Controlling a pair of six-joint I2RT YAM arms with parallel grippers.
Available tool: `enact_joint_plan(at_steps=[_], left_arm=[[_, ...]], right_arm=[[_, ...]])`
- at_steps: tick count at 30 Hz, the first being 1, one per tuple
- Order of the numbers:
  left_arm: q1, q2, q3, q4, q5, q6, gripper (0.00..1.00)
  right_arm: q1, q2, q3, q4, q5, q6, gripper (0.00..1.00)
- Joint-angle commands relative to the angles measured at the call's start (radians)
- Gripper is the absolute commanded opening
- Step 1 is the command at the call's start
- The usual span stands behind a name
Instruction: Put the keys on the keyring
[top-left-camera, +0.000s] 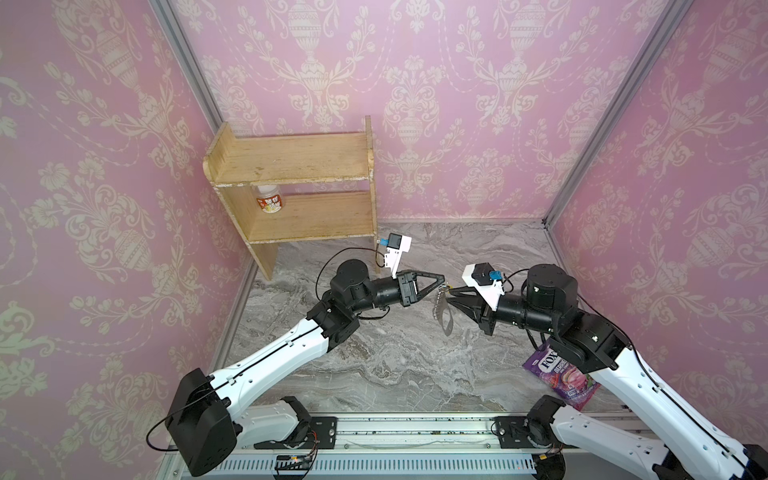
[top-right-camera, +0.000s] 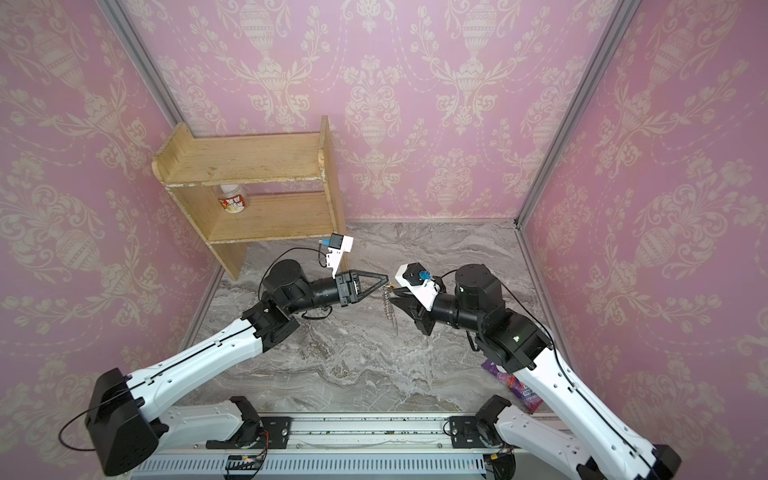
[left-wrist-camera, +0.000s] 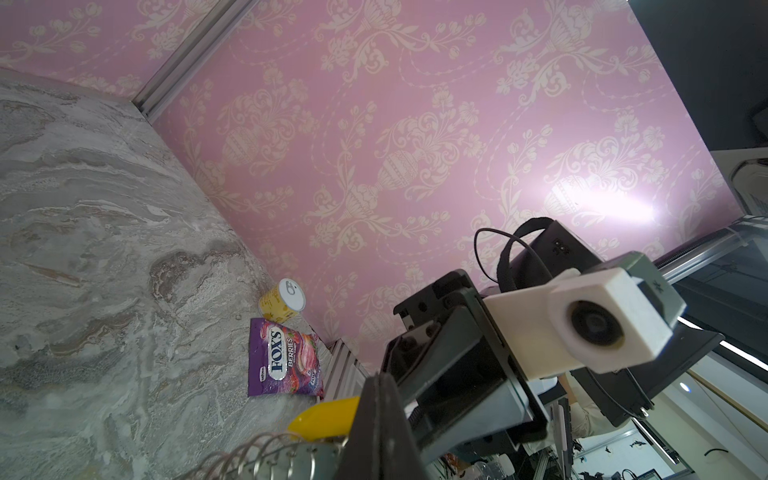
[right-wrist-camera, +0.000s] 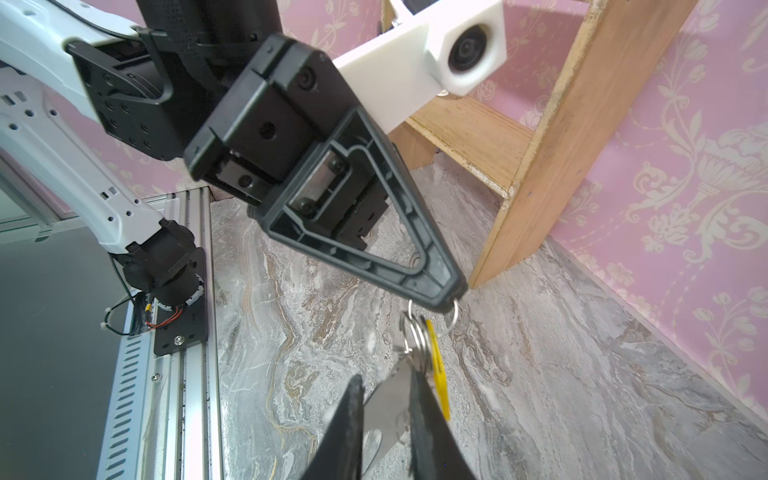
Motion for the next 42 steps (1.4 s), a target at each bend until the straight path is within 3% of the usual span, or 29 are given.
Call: enact_joint_plan(at_steps=[1,22,42], left_arm=[[0.007,-0.025,0.001,0.054,0.030,-0.001,0.00],[0.007,-0.026,-0.003,0.114,0.059,-0.011,0.00],[0.006,-0.017,-0.001,0.115,0.065,-0.007,0.00]], right_arm=[[-0.006,0.008,0.004,0.019,-0.051,0.035,0.19],[-0.012,-0.041,-0.060,0.035,0.031,0.012,0.26],[-0.012,-0.037,-0.042,0.111,-0.063,0.018,0.23]])
